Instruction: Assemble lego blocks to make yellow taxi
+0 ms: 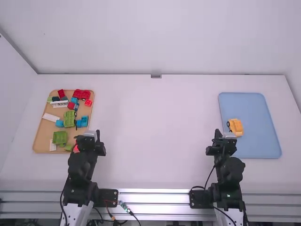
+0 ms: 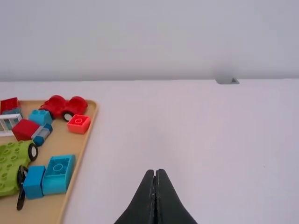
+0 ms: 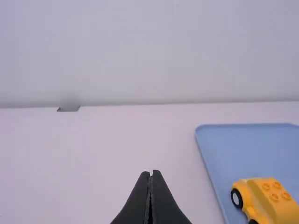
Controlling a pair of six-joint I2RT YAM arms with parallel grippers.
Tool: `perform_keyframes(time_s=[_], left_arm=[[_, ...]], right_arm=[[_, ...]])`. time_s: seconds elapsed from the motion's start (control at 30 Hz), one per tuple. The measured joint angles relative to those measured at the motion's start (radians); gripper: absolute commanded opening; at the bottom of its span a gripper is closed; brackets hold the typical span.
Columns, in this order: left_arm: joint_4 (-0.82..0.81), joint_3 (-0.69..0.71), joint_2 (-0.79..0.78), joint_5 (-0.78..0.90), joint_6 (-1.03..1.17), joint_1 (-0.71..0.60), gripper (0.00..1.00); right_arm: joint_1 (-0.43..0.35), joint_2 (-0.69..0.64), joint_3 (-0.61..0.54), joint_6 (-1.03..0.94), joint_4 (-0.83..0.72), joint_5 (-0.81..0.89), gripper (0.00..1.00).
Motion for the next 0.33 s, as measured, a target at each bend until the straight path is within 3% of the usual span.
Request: perform_keyframes(time_s=[0.33], left_arm=[[0.0,0.0,-0.05,0.0,0.0,0.0,0.0]], right_arm=[[0.0,0.0,0.0,-0.003,0.0,-0.002,0.0]])
